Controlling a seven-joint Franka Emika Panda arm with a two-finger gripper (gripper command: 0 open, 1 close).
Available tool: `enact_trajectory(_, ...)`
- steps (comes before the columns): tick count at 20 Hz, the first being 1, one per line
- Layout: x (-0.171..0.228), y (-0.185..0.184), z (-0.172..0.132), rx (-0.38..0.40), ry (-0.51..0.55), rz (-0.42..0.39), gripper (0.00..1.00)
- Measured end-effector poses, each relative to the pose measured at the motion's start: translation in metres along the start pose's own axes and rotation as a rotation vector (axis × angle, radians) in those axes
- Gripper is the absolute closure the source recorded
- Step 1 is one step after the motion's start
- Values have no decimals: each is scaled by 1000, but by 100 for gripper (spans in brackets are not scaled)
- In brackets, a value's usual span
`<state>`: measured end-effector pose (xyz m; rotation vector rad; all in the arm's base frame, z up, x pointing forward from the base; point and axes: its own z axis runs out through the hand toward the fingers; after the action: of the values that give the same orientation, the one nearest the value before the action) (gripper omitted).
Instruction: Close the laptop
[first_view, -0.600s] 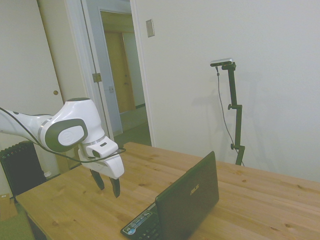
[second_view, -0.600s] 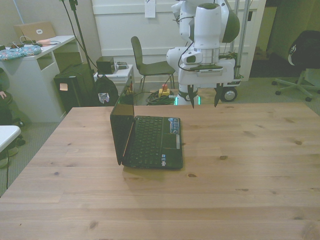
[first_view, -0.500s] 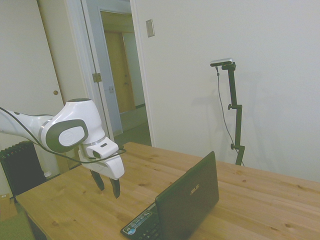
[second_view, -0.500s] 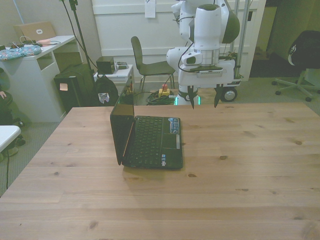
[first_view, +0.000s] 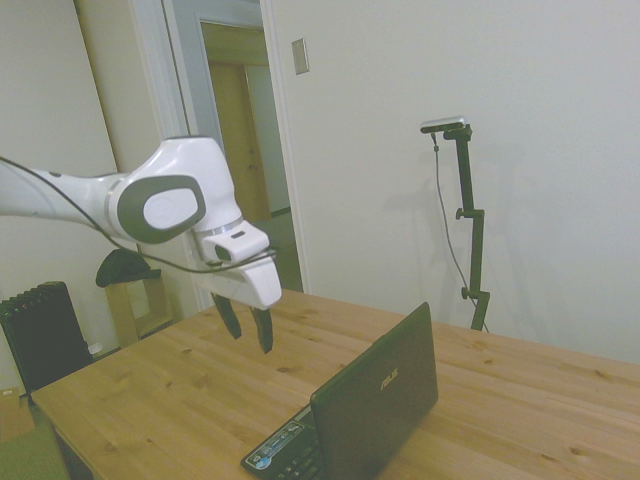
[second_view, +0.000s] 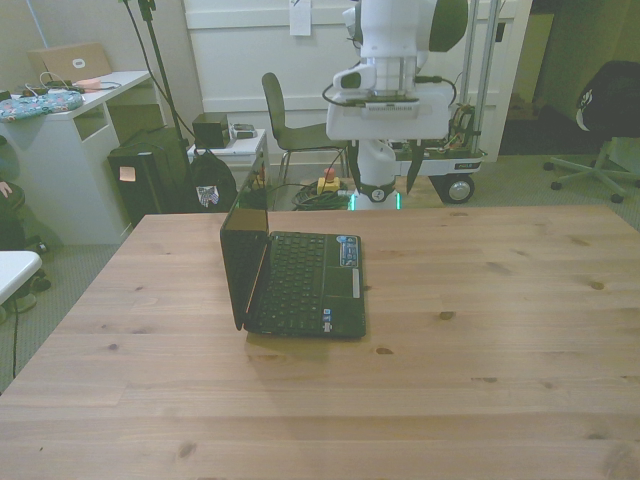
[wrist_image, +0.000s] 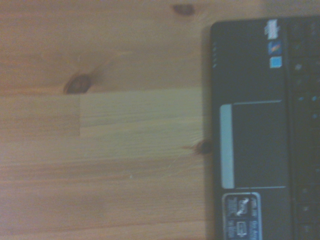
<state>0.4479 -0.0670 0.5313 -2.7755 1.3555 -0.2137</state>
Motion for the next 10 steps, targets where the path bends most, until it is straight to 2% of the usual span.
enact_trajectory(4,45,23,-46,-1,16,79,0)
enact_trajectory(10,92,89,-103,-5,18,151,0)
